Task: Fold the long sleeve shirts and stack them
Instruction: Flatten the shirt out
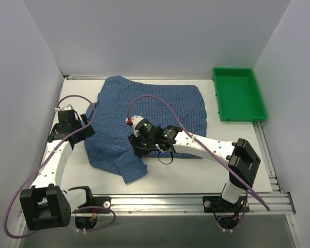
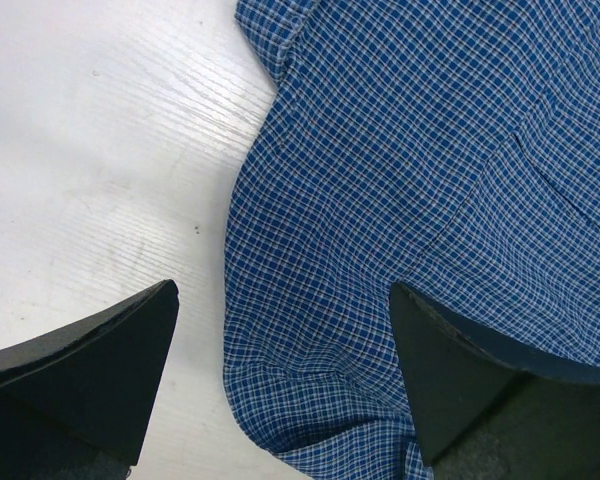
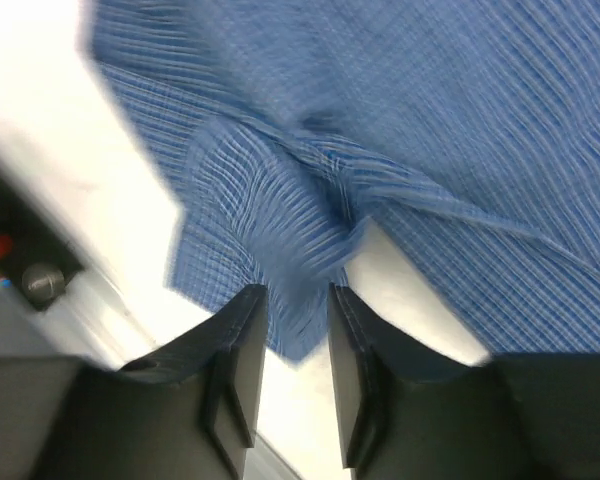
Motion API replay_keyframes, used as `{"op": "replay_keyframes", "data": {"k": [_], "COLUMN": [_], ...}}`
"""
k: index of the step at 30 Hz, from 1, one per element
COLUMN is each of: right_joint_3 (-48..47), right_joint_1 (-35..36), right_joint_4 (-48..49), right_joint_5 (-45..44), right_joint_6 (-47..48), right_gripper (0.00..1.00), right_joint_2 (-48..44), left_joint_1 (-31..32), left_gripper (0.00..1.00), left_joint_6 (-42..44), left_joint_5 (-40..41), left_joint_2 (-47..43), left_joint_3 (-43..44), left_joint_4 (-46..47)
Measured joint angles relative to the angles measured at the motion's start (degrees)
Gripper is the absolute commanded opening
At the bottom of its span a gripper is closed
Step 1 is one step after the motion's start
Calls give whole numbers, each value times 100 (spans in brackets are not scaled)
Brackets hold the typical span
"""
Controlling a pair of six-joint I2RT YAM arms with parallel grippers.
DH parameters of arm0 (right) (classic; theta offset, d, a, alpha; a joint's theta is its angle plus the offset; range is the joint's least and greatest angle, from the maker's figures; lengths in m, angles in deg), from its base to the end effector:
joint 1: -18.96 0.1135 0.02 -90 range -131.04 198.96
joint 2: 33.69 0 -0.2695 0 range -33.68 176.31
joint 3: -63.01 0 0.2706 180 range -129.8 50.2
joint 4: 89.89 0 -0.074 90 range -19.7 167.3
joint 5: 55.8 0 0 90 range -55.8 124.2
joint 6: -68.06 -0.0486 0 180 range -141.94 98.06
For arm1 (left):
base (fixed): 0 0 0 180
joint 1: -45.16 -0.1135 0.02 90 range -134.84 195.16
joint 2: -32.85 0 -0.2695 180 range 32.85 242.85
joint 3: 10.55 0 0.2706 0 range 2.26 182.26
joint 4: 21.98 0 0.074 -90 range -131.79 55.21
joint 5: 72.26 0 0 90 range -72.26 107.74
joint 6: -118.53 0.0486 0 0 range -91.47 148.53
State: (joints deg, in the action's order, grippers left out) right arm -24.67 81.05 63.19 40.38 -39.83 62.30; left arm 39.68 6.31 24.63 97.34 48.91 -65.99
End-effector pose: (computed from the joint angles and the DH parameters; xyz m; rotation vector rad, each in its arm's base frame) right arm 0.1900 0.3699 0.2719 -0.9366 2.1335 0.8717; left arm 0.2519 0.0300 0.2407 -0.6316 2.3345 0.0126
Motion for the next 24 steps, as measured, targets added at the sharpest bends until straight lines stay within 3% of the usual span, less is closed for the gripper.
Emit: {"op": "replay_keyframes", "data": {"k": [3, 5, 11, 17, 24], "right_joint_3": [304, 531, 1119, 1451, 1445], "right_joint_1": [-369, -629, -2065, -3945, -4684], "right_joint_4": [15, 48, 22, 81, 105], "right_joint_5": [-103, -151, -457, -603, -404], "right_joint_6": [-120, -168, -280, -584, -957], "right_gripper": [56, 59, 55, 54, 54], "right_joint_2": [9, -92, -726, -560, 369], "left_joint_1": [0, 13, 269, 826, 798], "left_gripper": [95, 95, 96, 96, 95], "left_joint_6": [-7, -31, -175, -437, -905], "left_joint_5": [-166, -345, -702, -850, -848], "left_joint_2": [81, 214, 916, 2179, 3423], "left_joint_3": [0, 17, 487, 1467, 1923], "left_joint_4": [33, 55, 63, 219, 509]}}
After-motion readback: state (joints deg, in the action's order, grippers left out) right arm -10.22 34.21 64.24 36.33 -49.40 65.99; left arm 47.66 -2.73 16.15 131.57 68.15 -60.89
